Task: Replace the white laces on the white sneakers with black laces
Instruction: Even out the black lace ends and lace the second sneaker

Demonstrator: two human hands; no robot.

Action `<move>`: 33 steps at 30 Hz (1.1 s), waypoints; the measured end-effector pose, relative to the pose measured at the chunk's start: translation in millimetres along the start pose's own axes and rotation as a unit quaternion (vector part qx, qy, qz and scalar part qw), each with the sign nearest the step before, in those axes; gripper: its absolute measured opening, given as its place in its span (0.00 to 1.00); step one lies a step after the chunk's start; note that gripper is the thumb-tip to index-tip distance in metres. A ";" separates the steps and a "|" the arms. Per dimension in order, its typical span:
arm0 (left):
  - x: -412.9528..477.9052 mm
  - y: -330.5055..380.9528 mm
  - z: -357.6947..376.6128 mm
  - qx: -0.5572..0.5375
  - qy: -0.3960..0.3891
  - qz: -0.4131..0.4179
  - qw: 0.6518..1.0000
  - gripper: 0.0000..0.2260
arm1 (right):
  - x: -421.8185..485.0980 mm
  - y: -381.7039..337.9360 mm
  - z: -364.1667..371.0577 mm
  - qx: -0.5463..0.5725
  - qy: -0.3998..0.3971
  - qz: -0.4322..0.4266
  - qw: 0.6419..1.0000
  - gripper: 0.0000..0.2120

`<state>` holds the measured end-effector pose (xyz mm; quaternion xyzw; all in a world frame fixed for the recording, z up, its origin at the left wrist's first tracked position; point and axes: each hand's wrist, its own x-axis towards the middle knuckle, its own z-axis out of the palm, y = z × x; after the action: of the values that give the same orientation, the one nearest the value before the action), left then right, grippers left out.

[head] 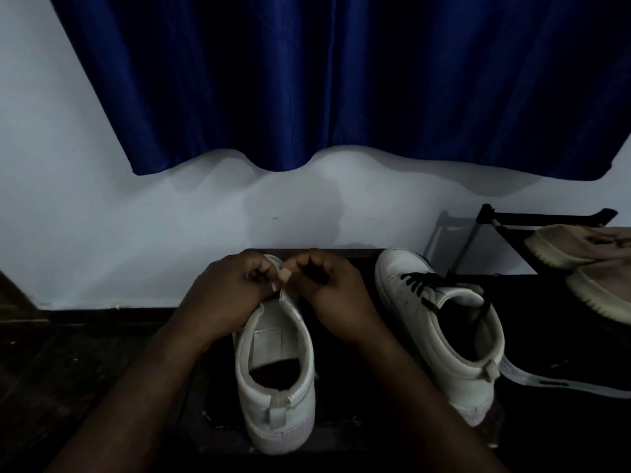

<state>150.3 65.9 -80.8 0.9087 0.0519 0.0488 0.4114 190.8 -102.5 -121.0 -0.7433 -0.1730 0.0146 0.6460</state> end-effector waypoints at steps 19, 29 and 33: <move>-4.9 -10.8 -16.5 -0.173 0.080 -0.008 0.982 0.09 | 10.3 -12.1 24.3 0.041 0.002 -0.067 0.997 0.02; -12.6 -11.6 -13.8 -0.126 0.087 -0.020 0.988 0.06 | 13.6 -13.8 23.3 0.053 -0.038 -0.040 0.997 0.04; -16.3 -11.0 -13.9 -0.122 0.090 -0.015 0.988 0.06 | 14.7 -11.2 22.7 0.038 -0.043 -0.046 0.997 0.04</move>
<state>131.7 81.2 -80.7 0.8428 0.0960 0.1304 0.5133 196.4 -75.5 -111.0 -0.7083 -0.2339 0.0238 0.6656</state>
